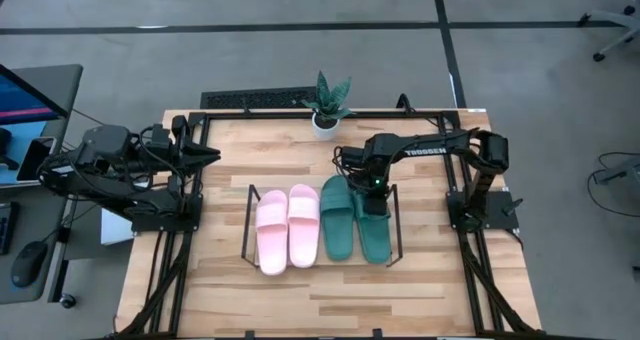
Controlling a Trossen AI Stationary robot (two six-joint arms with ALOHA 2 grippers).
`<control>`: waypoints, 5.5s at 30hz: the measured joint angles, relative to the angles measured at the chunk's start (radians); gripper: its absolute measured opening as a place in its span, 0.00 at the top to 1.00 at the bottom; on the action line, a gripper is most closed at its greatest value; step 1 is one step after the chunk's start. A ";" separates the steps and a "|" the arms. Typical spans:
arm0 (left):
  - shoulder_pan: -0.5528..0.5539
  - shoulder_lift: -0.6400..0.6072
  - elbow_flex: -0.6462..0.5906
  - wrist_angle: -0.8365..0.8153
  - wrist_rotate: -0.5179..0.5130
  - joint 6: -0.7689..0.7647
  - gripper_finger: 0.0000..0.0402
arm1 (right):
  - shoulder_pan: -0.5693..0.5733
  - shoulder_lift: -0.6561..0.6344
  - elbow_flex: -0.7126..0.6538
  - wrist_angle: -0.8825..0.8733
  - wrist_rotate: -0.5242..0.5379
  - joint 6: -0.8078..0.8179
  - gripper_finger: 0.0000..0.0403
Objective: Pick and place slides into the shelf
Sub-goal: Put the green slide on the shelf, then return to Home Position
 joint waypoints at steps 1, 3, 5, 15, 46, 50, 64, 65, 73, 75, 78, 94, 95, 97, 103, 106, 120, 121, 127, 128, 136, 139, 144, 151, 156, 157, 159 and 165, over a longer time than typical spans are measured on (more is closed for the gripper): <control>0.000 0.000 0.000 0.000 0.000 0.000 0.90 | 0.000 0.000 -0.001 0.007 0.001 0.013 1.00; 0.000 0.000 0.000 0.000 -0.001 0.000 0.90 | 0.000 0.003 -0.001 0.020 0.001 0.042 1.00; 0.000 0.000 0.000 0.000 -0.001 -0.002 0.90 | 0.000 0.021 -0.004 0.047 -0.008 0.081 1.00; 0.000 0.000 0.000 0.000 -0.001 -0.006 0.90 | 0.006 0.052 -0.026 0.090 -0.013 0.157 1.00; 0.000 0.000 0.000 -0.005 0.000 -0.014 0.90 | -0.012 0.044 -0.085 0.229 -0.028 0.416 1.00; 0.000 0.000 0.000 -0.005 0.000 -0.014 0.90 | -0.008 0.018 -0.079 0.220 0.009 0.427 1.00; 0.000 0.000 0.000 -0.018 0.002 -0.026 0.90 | -0.026 -0.100 -0.084 0.147 0.101 0.463 1.00; 0.000 0.000 0.000 -0.023 0.002 -0.029 0.90 | -0.024 -0.106 -0.084 0.144 0.097 0.463 1.00; 0.000 0.000 0.000 -0.022 -0.003 -0.032 0.90 | -0.006 -0.162 -0.083 0.136 0.088 0.462 1.00; 0.000 0.000 0.000 -0.021 -0.003 -0.036 0.90 | -0.004 -0.178 -0.083 0.134 0.084 0.461 1.00; 0.000 0.000 0.000 -0.020 -0.006 -0.040 0.90 | 0.000 -0.200 -0.082 0.134 0.083 0.460 1.00; 0.000 0.009 0.001 -0.007 -0.021 -0.055 0.90 | 0.016 -0.343 -0.054 0.313 0.187 0.412 1.00; 0.000 0.009 0.001 -0.006 -0.025 -0.055 0.90 | 0.016 -0.357 -0.040 0.315 0.215 0.398 1.00; 0.000 0.010 0.001 0.004 -0.031 -0.055 0.90 | 0.016 -0.385 -0.009 0.323 0.264 0.361 1.00; 0.000 0.009 0.001 0.033 -0.035 -0.015 0.90 | 0.016 -0.488 0.068 0.416 0.375 0.216 1.00; 0.000 0.007 0.001 0.053 -0.035 0.023 0.90 | 0.016 -0.553 0.072 0.488 0.424 0.155 1.00; 0.000 -0.198 -0.062 0.055 -0.089 0.104 0.90 | -0.032 -0.825 0.051 0.560 0.510 -0.030 1.00; 0.000 -0.224 -0.087 0.062 -0.094 0.099 0.90 | -0.038 -0.845 0.032 0.578 0.510 -0.036 1.00; 0.000 -0.371 -0.261 0.177 -0.113 0.057 0.90 | -0.093 -0.979 -0.113 0.664 0.510 -0.004 1.00; 0.000 -0.395 -0.285 0.190 -0.113 0.056 0.90 | -0.102 -1.001 -0.140 0.679 0.510 0.007 1.00; 0.000 -0.533 -0.393 0.219 -0.131 0.034 0.90 | -0.154 -1.180 -0.345 0.757 0.510 0.077 1.00; 0.000 -0.529 -0.400 0.194 -0.128 0.026 0.90 | -0.167 -1.246 -0.412 0.766 0.510 0.104 1.00; 0.000 -0.531 -0.427 0.183 -0.124 -0.015 0.90 | -0.182 -1.363 -0.513 0.790 0.529 0.151 1.00; 0.000 -0.530 -0.499 0.198 -0.102 -0.059 0.90 | -0.186 -1.526 -0.630 0.808 0.532 0.177 1.00; 0.000 -0.530 -0.572 0.255 -0.071 -0.087 0.90 | -0.186 -1.636 -0.715 0.803 0.544 0.221 1.00; 0.000 -0.530 -0.585 0.274 -0.066 -0.092 0.90 | -0.186 -1.658 -0.732 0.803 0.552 0.227 1.00; 0.000 -0.530 -0.613 0.294 -0.057 -0.102 0.90 | -0.186 -1.699 -0.762 0.801 0.558 0.233 1.00; 0.000 -0.530 -0.704 0.367 -0.047 -0.150 0.90 | -0.186 -1.807 -0.841 0.770 0.563 0.253 1.00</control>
